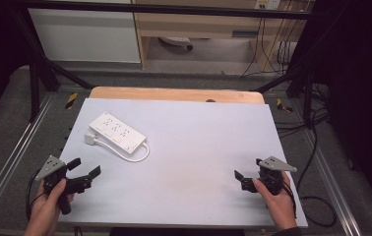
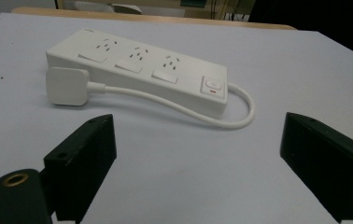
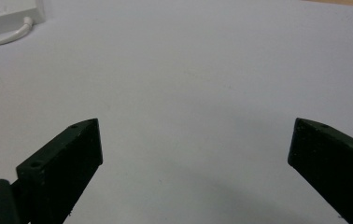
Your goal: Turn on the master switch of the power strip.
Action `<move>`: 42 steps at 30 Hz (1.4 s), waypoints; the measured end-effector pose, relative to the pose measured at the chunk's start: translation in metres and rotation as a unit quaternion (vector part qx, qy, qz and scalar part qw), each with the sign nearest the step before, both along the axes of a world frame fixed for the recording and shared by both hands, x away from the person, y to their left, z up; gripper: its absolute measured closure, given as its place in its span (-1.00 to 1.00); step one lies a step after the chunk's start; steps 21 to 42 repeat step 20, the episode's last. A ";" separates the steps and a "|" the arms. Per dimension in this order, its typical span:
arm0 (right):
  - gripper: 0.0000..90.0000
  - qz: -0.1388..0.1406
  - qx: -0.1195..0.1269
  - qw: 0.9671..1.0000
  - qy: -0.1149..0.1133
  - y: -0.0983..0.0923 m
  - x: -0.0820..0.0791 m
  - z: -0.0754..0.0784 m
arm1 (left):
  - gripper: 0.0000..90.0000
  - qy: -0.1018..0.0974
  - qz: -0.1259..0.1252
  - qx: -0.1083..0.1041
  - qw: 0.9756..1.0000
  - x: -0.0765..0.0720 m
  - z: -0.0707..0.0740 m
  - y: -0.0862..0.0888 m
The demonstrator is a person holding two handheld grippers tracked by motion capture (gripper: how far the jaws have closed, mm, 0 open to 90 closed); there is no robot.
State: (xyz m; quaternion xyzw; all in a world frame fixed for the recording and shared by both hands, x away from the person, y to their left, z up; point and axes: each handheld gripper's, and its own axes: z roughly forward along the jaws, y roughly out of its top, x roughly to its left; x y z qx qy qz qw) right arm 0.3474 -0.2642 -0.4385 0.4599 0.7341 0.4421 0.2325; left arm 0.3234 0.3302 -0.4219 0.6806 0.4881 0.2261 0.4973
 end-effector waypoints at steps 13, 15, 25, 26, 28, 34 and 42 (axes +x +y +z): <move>-0.94 -0.007 -0.023 0.999 0.020 0.001 0.004 -0.007 | -0.80 0.024 -0.033 0.034 0.999 -0.005 -0.013 -0.014; -0.94 -0.011 -0.037 0.999 0.035 0.002 0.006 -0.011 | -0.80 0.026 -0.039 0.037 0.998 -0.006 -0.013 -0.020; -0.93 -0.023 -0.064 0.994 0.085 0.008 0.017 -0.024 | -0.80 0.022 -0.044 0.050 0.998 -0.006 -0.010 -0.034; -0.93 -0.023 -0.064 0.994 0.085 0.008 0.017 -0.024 | -0.80 0.022 -0.044 0.050 0.998 -0.006 -0.010 -0.034; -0.93 -0.023 -0.064 0.994 0.085 0.008 0.017 -0.024 | -0.80 0.022 -0.044 0.050 0.998 -0.006 -0.010 -0.034; -0.93 -0.023 -0.064 0.994 0.085 0.008 0.017 -0.024 | -0.80 0.022 -0.044 0.050 0.998 -0.006 -0.010 -0.034; -0.93 -0.023 -0.064 0.994 0.085 0.008 0.017 -0.024 | -0.80 0.022 -0.044 0.050 0.998 -0.006 -0.010 -0.034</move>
